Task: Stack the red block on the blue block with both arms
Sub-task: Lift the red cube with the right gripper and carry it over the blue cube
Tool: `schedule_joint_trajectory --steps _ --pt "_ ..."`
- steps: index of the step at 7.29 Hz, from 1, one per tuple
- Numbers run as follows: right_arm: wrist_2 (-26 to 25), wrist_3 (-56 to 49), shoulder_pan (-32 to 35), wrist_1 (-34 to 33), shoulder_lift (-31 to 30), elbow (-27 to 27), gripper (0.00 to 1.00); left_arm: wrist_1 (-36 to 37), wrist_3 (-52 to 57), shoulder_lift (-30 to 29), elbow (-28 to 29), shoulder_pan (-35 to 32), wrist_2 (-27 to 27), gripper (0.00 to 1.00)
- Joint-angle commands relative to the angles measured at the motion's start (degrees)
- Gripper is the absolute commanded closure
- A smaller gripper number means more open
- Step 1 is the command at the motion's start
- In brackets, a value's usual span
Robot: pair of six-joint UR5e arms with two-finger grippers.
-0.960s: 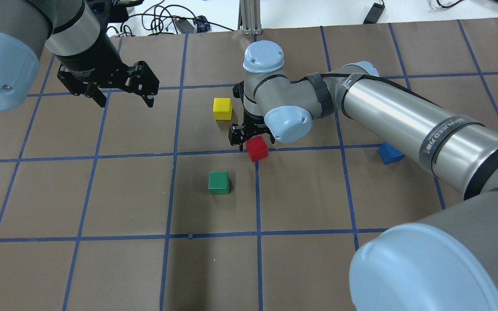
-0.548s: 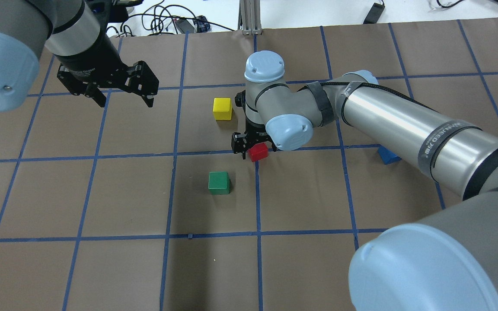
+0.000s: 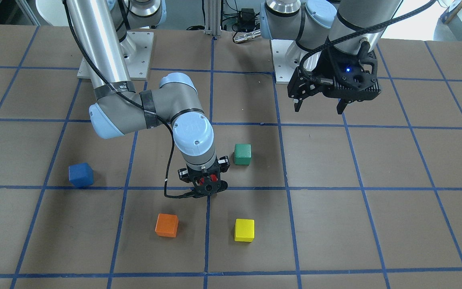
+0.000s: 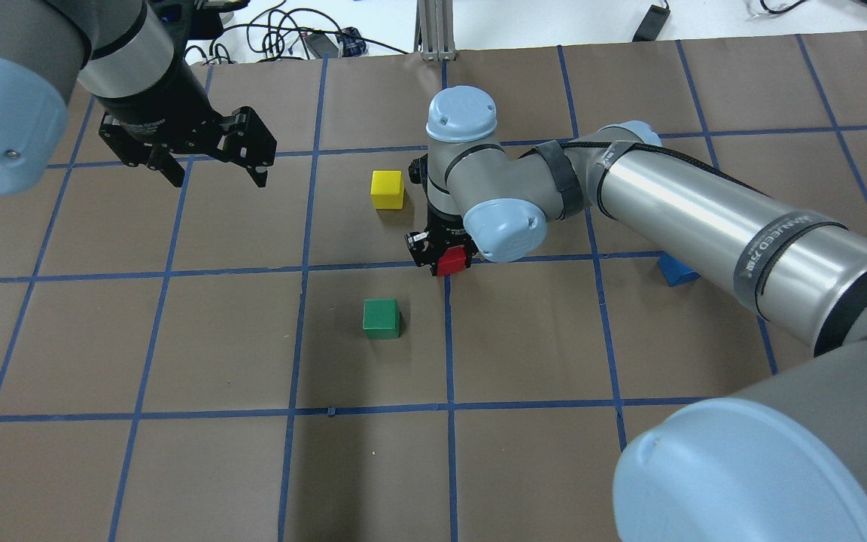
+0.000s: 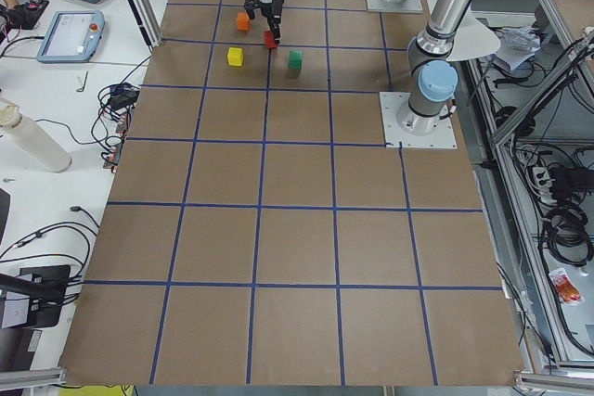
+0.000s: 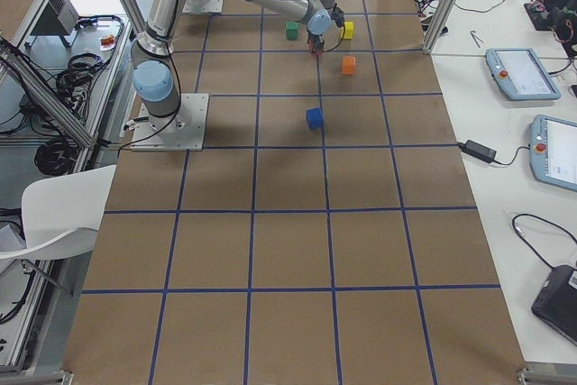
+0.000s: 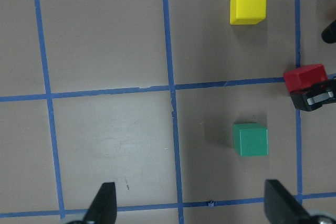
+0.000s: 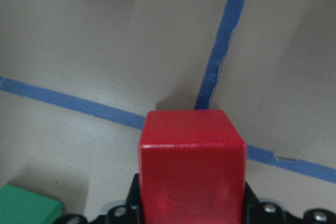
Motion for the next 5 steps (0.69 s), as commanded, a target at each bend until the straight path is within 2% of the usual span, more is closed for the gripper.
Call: schedule_joint_trajectory --steps 1,2,4,5 --pt "-0.28 0.02 -1.82 5.16 -5.5 -0.37 1.0 0.04 -0.05 0.0 -0.02 0.0 -0.09 0.0" --pt "-0.8 0.11 -4.53 9.81 -9.36 -0.29 1.0 0.04 -0.05 0.0 -0.02 0.0 -0.09 0.0" --pt "-1.07 -1.46 -15.92 17.29 -16.4 0.24 1.0 0.04 -0.05 0.0 -0.02 0.0 -0.09 0.0" --pt "-1.24 -7.39 -21.38 20.54 -18.7 1.63 1.0 0.04 -0.05 0.0 -0.02 0.0 -0.09 0.0"
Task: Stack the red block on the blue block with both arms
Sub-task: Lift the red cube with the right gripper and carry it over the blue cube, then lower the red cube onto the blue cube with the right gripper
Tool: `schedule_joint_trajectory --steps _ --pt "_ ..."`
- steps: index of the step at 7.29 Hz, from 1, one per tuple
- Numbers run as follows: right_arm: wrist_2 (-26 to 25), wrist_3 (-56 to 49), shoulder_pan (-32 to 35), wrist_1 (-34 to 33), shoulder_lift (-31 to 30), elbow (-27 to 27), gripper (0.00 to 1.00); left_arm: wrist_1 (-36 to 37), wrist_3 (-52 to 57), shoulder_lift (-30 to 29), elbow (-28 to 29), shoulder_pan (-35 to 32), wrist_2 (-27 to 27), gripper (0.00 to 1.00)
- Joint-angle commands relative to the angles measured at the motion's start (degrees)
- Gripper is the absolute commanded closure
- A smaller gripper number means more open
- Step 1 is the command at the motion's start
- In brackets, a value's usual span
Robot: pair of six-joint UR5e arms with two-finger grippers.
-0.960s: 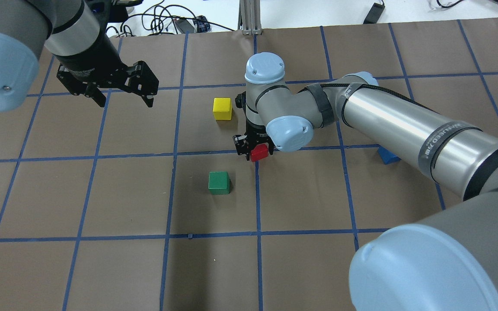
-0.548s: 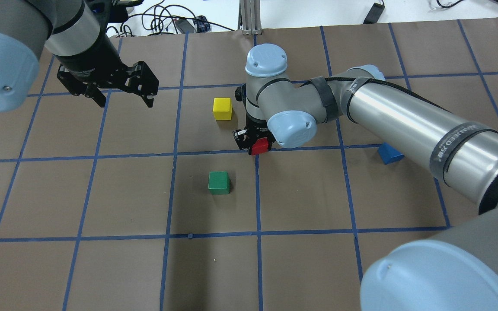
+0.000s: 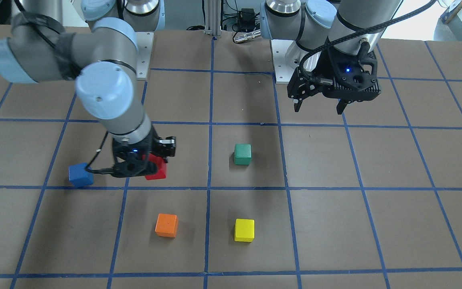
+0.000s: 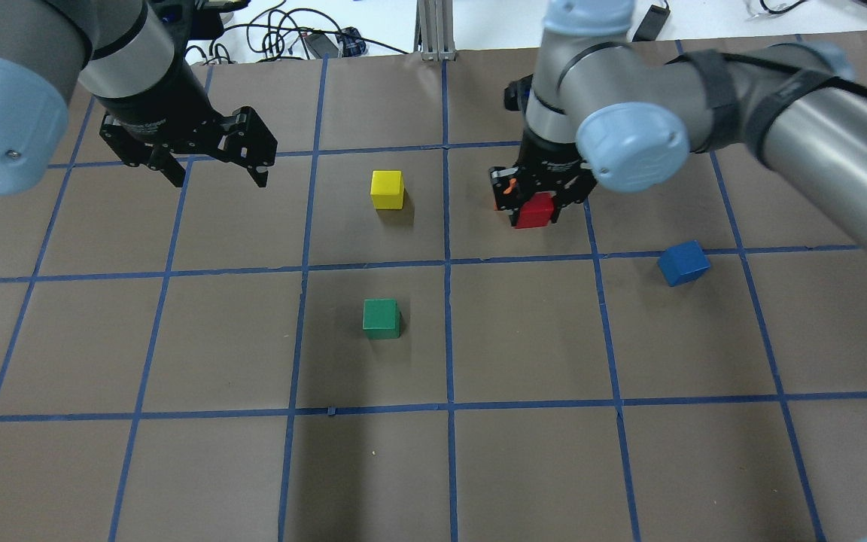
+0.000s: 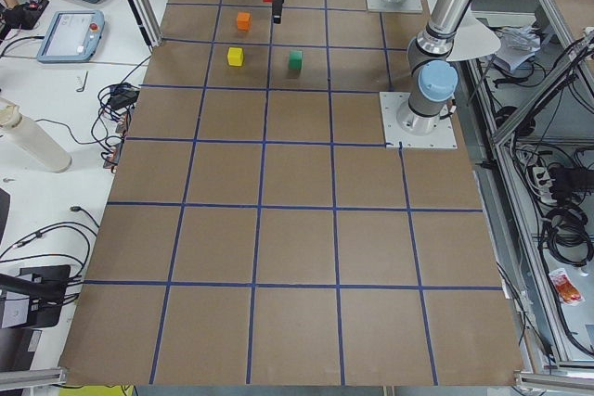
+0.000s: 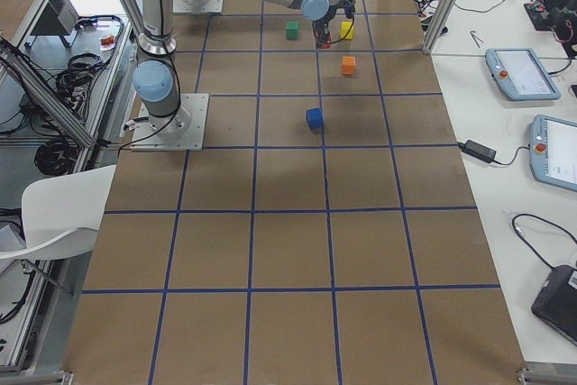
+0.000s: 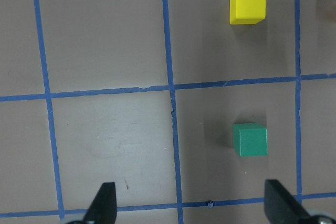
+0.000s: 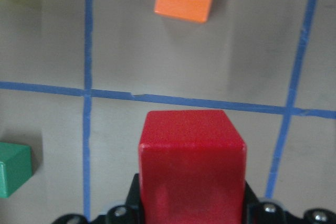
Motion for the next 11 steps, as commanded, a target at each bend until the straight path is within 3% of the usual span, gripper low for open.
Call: schedule_joint_trajectory --steps 1,2,3,4,7,8,11 --pt "-0.27 -10.05 -11.62 4.34 -5.07 4.57 1.0 0.0 0.0 0.0 0.0 0.0 0.0 0.0" --pt "-0.53 -13.32 -14.36 3.9 -6.74 7.3 1.0 0.0 0.0 0.0 0.0 0.0 0.0 0.0" --pt "-4.8 -20.14 -16.3 3.64 -7.11 8.72 1.0 0.0 0.0 0.0 0.0 0.0 0.0 0.0" --pt "-4.75 -23.86 -18.58 0.94 -7.02 10.74 1.0 -0.09 0.0 0.0 0.0 0.0 0.0 0.0" --pt "-5.63 -31.07 -19.84 -13.73 -7.02 18.56 1.0 -0.09 0.0 0.0 0.0 0.0 0.0 0.0" --pt "-5.72 -34.59 -20.01 -16.64 -6.76 19.28 1.0 0.0 0.0 0.0 0.0 0.0 0.0 0.0" --pt "-5.28 -34.45 -20.1 -17.11 -4.93 19.28 1.0 -0.09 0.0 0.0 0.0 0.0 0.0 0.0"
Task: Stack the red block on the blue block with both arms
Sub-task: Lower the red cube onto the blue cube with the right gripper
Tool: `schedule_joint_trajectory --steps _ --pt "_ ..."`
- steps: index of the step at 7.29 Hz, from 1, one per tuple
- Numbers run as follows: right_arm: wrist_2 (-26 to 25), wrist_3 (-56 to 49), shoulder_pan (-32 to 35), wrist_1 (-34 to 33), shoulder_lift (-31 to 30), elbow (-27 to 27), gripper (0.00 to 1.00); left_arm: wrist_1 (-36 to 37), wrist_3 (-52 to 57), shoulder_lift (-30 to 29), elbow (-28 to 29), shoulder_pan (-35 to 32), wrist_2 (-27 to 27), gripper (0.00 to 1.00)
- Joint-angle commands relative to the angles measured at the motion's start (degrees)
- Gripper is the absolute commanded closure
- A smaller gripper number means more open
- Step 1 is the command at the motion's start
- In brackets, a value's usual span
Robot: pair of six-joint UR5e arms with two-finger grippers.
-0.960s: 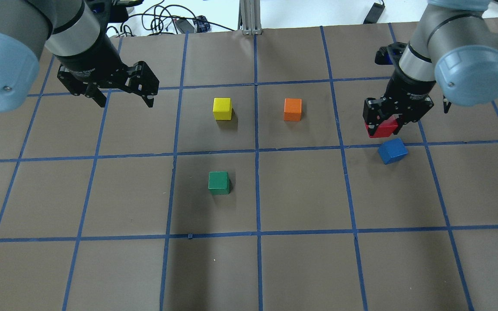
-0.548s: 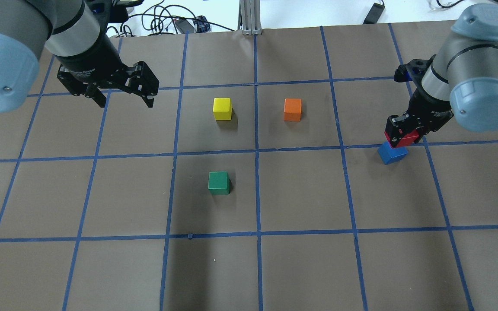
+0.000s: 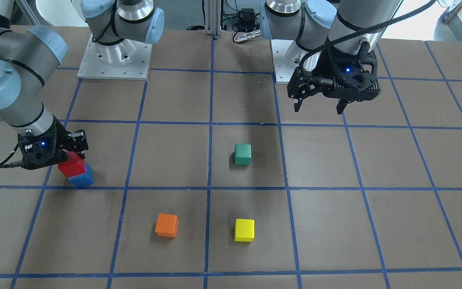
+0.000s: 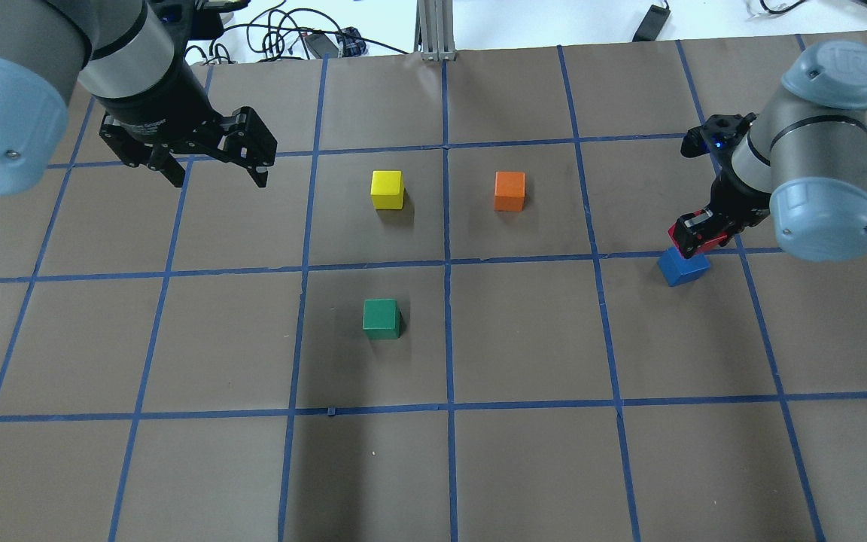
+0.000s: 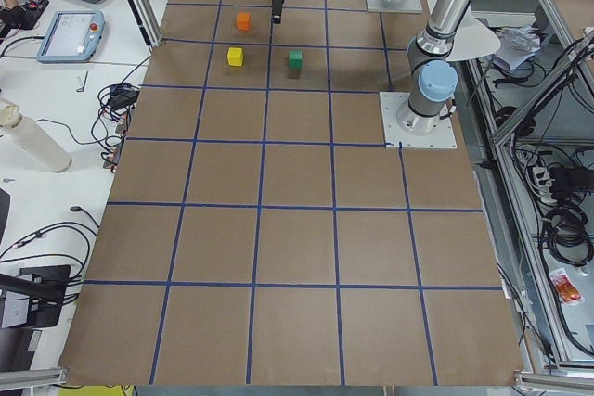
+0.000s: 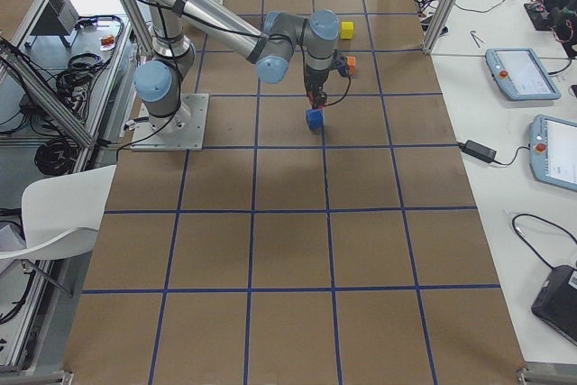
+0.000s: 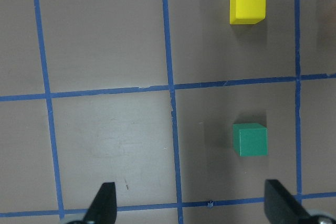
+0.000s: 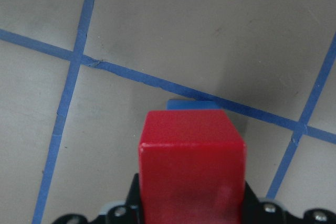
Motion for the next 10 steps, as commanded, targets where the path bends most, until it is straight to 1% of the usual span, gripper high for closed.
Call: schedule_joint_trajectory --steps 1,5,7,10 --pt "-0.05 0.2 -0.04 -0.32 2.09 -0.13 1.0 0.04 0.0 0.0 0.0 0.0 0.0 0.0" --pt "-0.32 0.64 -0.21 -2.33 2.98 -0.05 1.0 0.04 0.0 0.0 0.0 0.0 0.0 0.0" --pt "-0.14 0.73 -1.61 -2.25 2.98 -0.05 1.0 0.04 0.0 0.0 0.0 0.0 0.0 0.0" --pt "0.03 0.64 -1.62 -2.34 3.07 0.22 1.0 0.04 0.0 0.0 0.0 0.0 0.0 0.0"
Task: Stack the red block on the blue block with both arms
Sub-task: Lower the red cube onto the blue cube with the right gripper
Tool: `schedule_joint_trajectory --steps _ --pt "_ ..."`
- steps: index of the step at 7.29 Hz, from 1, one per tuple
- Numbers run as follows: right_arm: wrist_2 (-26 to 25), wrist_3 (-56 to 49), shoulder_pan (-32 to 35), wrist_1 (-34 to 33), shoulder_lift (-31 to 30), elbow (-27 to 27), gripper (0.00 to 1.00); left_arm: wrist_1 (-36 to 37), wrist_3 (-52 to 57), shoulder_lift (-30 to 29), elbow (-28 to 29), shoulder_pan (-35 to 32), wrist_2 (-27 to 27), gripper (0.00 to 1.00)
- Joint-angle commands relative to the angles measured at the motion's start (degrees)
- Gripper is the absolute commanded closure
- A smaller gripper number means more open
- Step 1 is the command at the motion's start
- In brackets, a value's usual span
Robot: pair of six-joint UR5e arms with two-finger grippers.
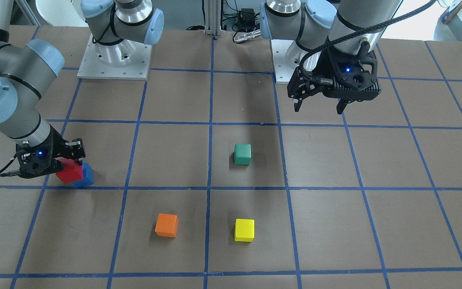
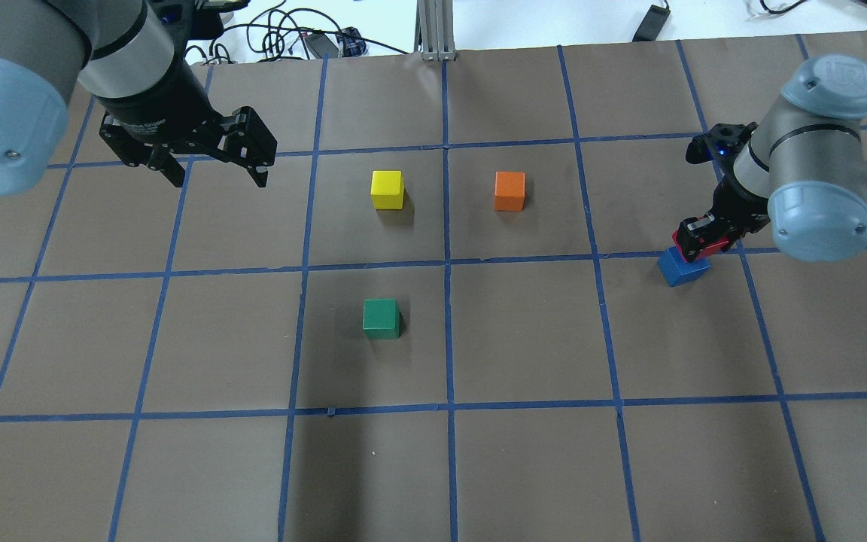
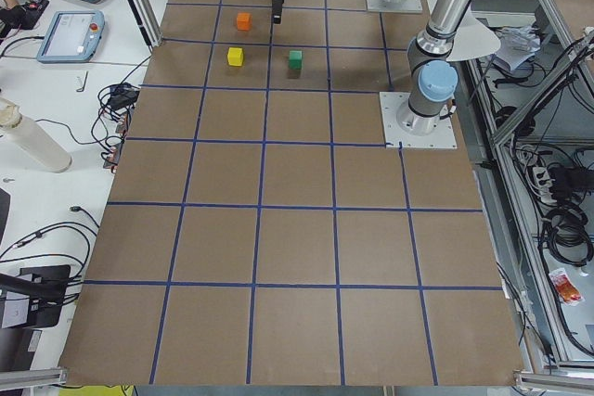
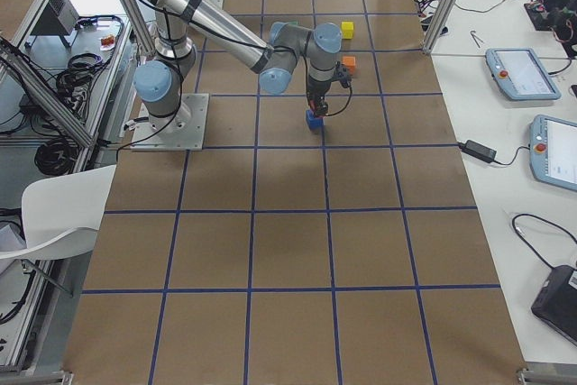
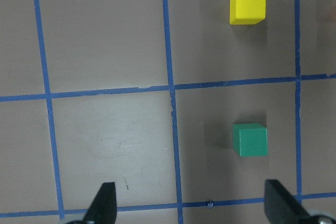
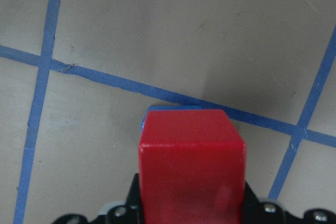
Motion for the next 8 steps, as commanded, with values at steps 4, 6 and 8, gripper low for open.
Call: schedule_joint_trajectory --steps 4,6,8 --pt "0.34 0.06 -0.04 0.02 0.82 0.0 0.66 0.0 0.0 0.0 0.0 0.0 0.0 0.0" --pt "0.25 -0.03 -0.04 0.02 0.99 0.08 0.3 0.0 0.0 0.0 0.0 0.0 0.0 0.0" --pt "-0.01 -0.03 -0.04 0.11 0.99 0.17 0.0 0.0 0.0 0.0 0.0 0.0 0.0 0.0"
